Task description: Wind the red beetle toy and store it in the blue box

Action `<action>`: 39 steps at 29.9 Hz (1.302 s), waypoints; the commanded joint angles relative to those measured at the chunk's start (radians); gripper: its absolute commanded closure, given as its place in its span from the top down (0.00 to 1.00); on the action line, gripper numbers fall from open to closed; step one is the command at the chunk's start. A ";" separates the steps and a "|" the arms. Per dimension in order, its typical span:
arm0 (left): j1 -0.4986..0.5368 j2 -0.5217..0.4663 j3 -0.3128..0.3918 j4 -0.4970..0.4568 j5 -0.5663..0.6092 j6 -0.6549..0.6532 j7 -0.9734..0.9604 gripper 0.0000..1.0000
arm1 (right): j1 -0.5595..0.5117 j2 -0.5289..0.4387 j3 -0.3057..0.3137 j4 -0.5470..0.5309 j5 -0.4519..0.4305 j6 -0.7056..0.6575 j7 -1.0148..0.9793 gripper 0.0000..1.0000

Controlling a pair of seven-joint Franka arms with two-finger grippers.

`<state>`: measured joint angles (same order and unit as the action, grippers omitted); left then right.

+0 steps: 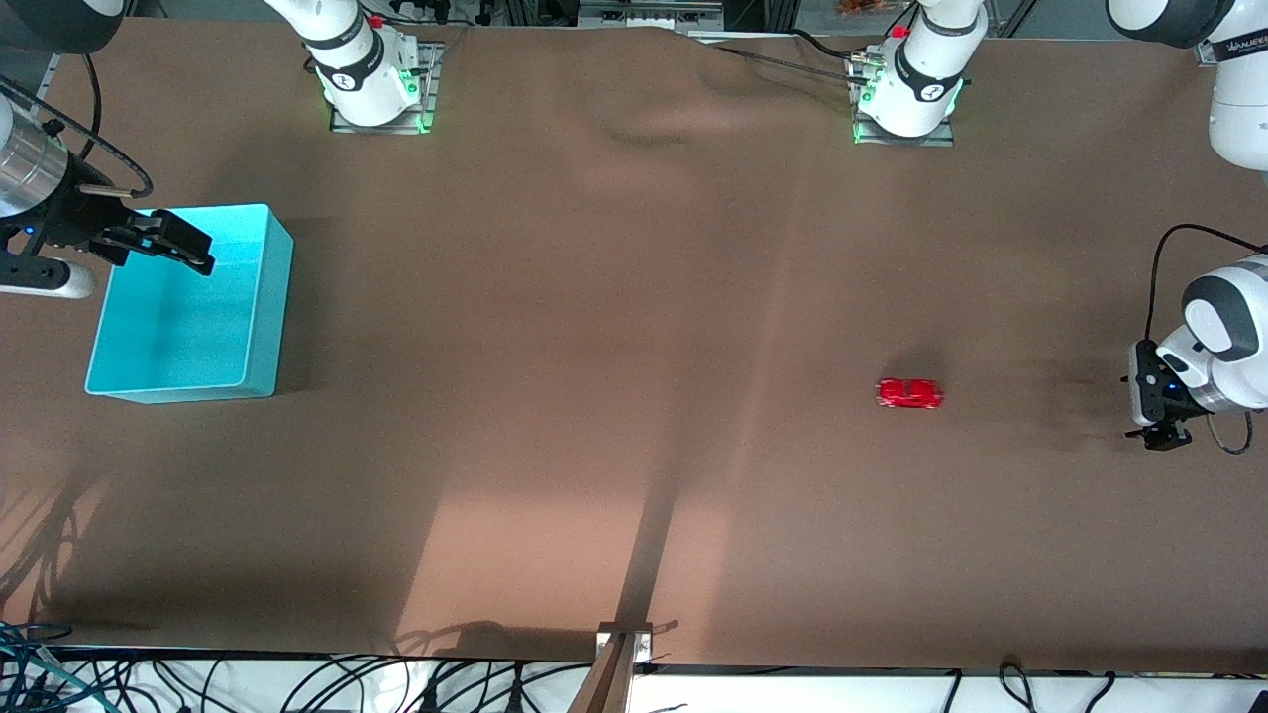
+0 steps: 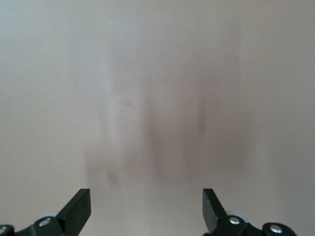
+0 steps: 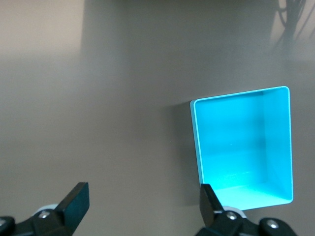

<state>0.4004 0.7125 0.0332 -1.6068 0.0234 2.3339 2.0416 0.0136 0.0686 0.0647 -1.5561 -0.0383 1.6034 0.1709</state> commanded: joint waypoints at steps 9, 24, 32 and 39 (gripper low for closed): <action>0.000 0.007 -0.003 0.180 -0.054 -0.261 -0.179 1.00 | -0.001 -0.004 0.003 0.016 0.012 -0.017 0.006 1.00; -0.095 -0.010 -0.006 0.344 -0.072 -0.557 -0.550 1.00 | -0.001 -0.004 0.000 0.016 0.005 -0.017 0.002 1.00; -0.144 -0.062 -0.007 0.343 -0.134 -0.580 -0.770 1.00 | -0.001 -0.003 0.001 0.016 0.005 -0.028 -0.016 1.00; -0.219 -0.116 -0.007 0.343 -0.134 -0.648 -1.032 1.00 | -0.003 0.008 0.000 0.010 0.008 -0.040 -0.013 1.00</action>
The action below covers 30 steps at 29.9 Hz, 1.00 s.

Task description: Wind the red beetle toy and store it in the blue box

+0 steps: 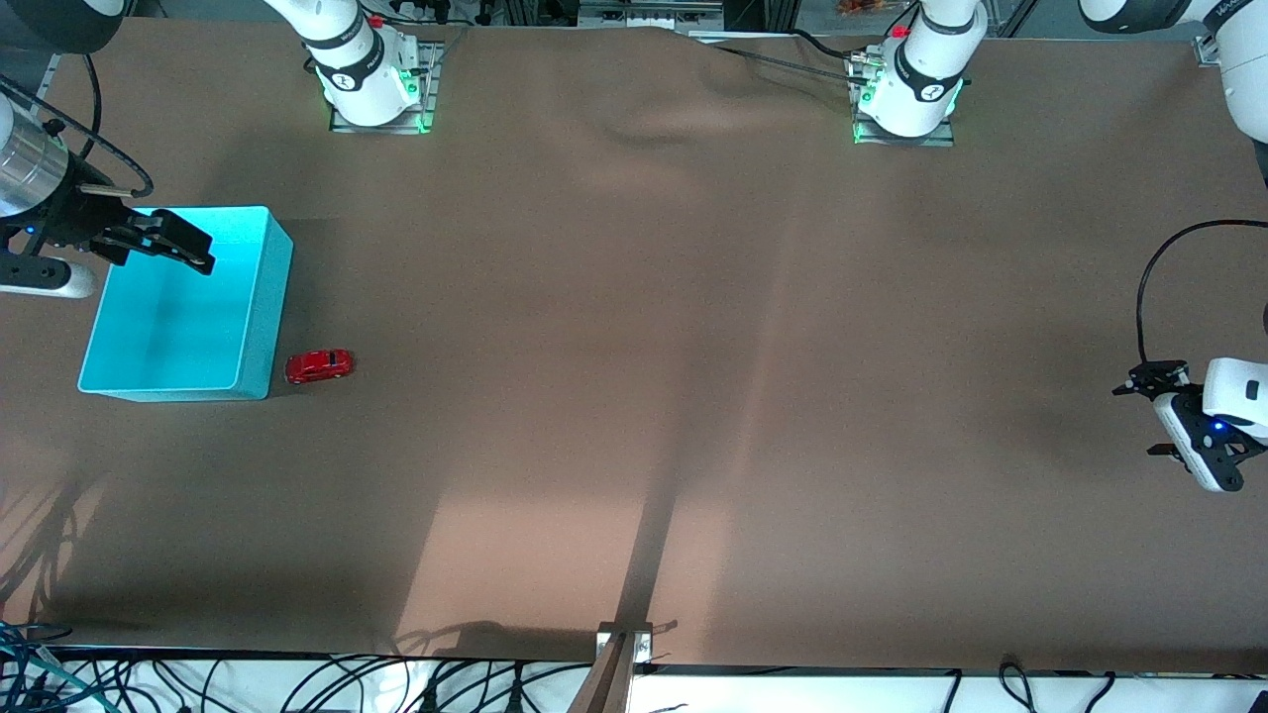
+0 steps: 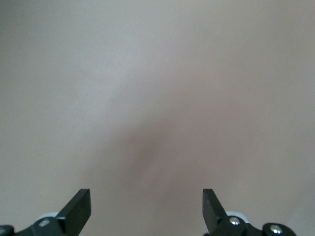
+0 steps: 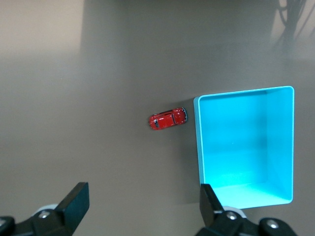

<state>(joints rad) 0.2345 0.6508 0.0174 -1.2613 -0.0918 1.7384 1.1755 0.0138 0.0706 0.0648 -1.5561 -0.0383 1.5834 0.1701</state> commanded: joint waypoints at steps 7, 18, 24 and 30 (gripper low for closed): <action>-0.110 -0.089 0.007 -0.003 -0.016 -0.074 -0.336 1.00 | -0.006 0.026 -0.002 -0.002 0.011 -0.036 -0.095 1.00; -0.181 -0.151 0.002 -0.003 -0.003 -0.149 -0.577 1.00 | -0.035 0.124 -0.010 -0.002 0.008 -0.030 -0.506 1.00; -0.231 -0.195 0.002 -0.003 0.001 -0.201 -0.674 1.00 | -0.057 0.188 -0.010 -0.002 0.006 0.001 -0.791 1.00; -0.270 -0.232 0.002 -0.004 0.003 -0.250 -0.833 1.00 | -0.060 0.248 -0.010 -0.016 0.009 0.075 -1.125 1.00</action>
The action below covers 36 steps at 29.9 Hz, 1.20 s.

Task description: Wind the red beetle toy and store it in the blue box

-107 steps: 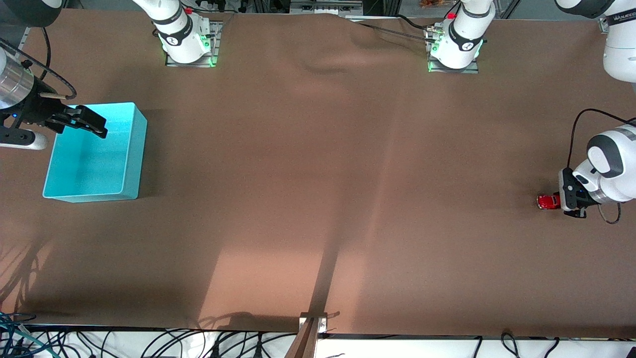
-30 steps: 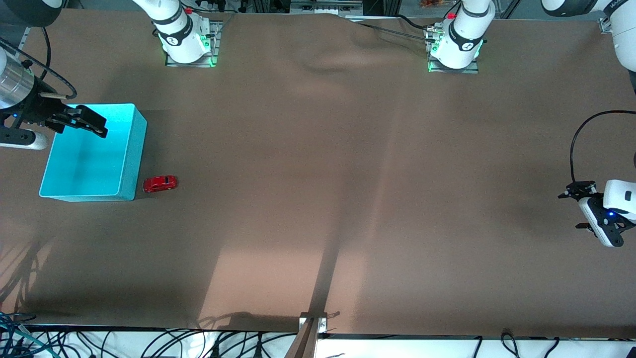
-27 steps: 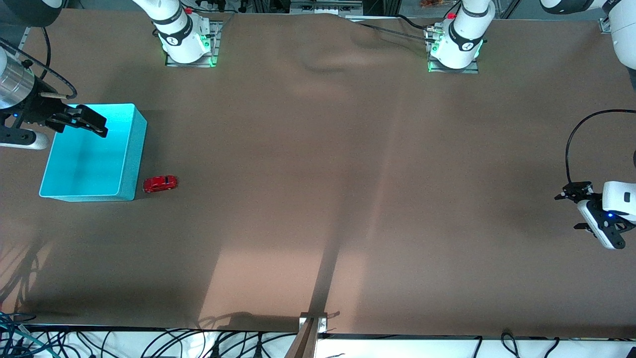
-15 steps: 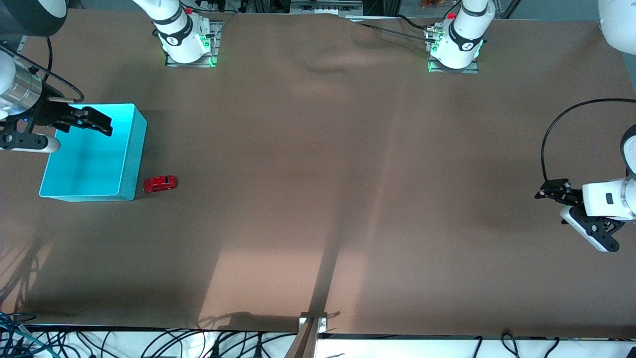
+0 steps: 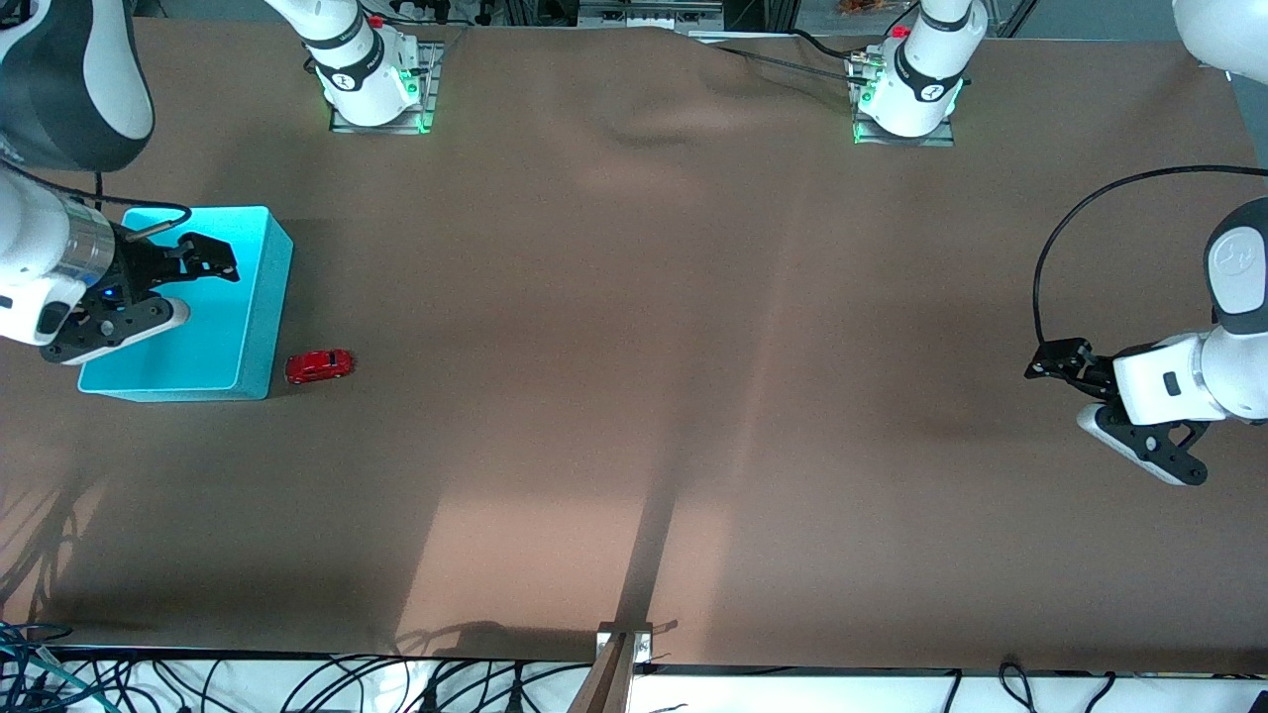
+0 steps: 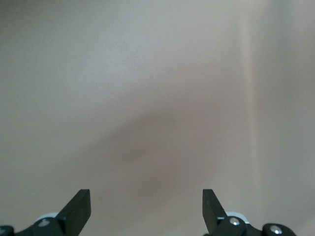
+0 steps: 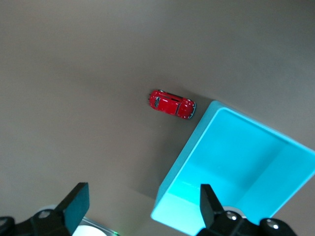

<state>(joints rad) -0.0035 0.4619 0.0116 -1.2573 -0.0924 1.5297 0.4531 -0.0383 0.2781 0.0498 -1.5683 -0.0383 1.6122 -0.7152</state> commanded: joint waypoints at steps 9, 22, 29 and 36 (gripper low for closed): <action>-0.084 -0.086 0.010 -0.008 0.046 -0.082 -0.145 1.00 | -0.028 0.053 0.005 -0.146 0.014 0.208 -0.542 1.00; -0.151 -0.190 0.077 -0.134 0.042 0.022 -0.154 1.00 | -0.038 0.053 0.007 -0.416 0.028 0.592 -0.849 1.00; -0.104 -0.287 0.062 -0.267 0.051 0.127 -0.162 1.00 | -0.038 0.069 0.008 -0.533 0.026 0.782 -0.961 1.00; -0.015 -0.351 -0.004 -0.349 0.083 0.198 -0.206 1.00 | -0.038 0.102 0.013 -0.584 0.025 0.906 -1.032 1.00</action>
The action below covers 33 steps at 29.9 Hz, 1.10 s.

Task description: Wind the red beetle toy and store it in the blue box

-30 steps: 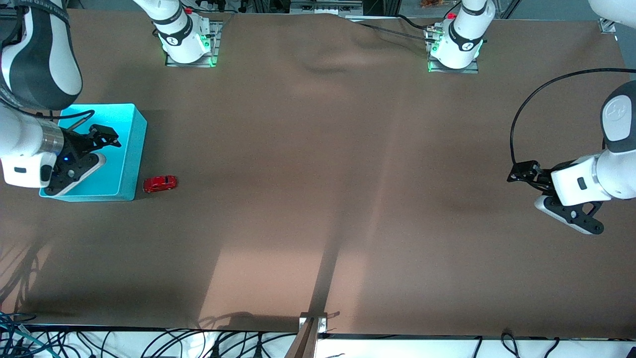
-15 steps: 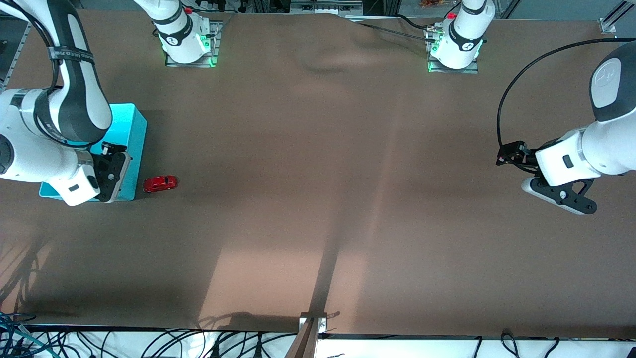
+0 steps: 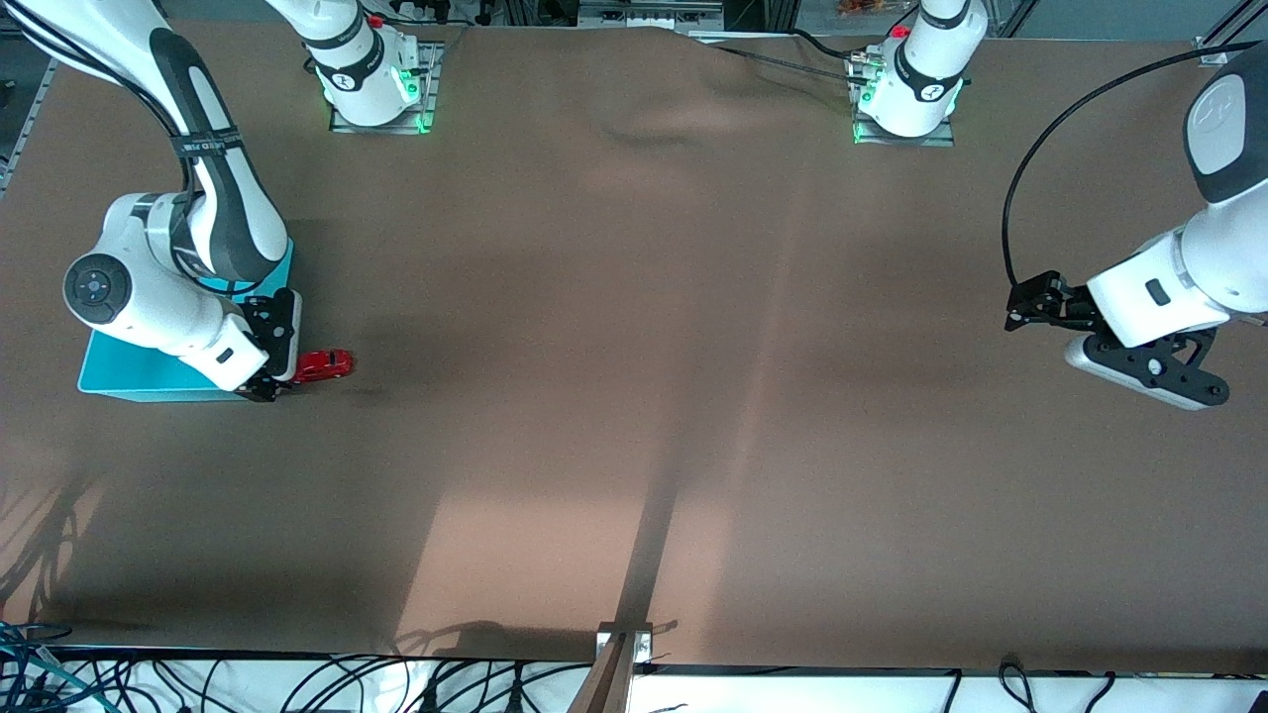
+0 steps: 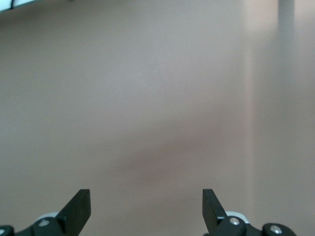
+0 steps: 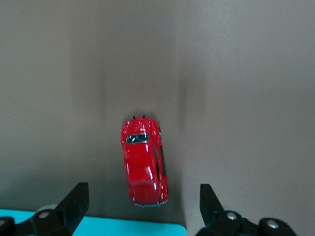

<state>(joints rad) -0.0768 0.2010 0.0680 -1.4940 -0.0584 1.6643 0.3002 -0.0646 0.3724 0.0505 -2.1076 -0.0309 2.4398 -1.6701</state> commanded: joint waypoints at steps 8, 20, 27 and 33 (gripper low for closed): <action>0.091 -0.166 -0.116 -0.167 0.100 0.089 -0.151 1.00 | -0.012 0.051 0.014 -0.089 0.016 0.191 -0.103 1.00; 0.094 -0.212 -0.116 -0.244 0.083 0.140 -0.087 1.00 | -0.006 0.063 0.017 -0.104 0.014 0.251 -0.143 0.31; 0.091 -0.206 -0.116 -0.221 0.081 0.074 -0.089 1.00 | -0.006 0.054 0.031 -0.086 0.017 0.225 -0.131 0.13; 0.092 -0.207 -0.116 -0.209 0.080 0.043 -0.096 1.00 | -0.003 0.048 0.040 0.017 0.017 0.070 -0.109 0.12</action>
<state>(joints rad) 0.0029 0.0145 -0.0381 -1.7072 0.0171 1.7456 0.1866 -0.0630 0.4434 0.0729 -2.1734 -0.0308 2.6417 -1.7846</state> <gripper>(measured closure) 0.000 0.493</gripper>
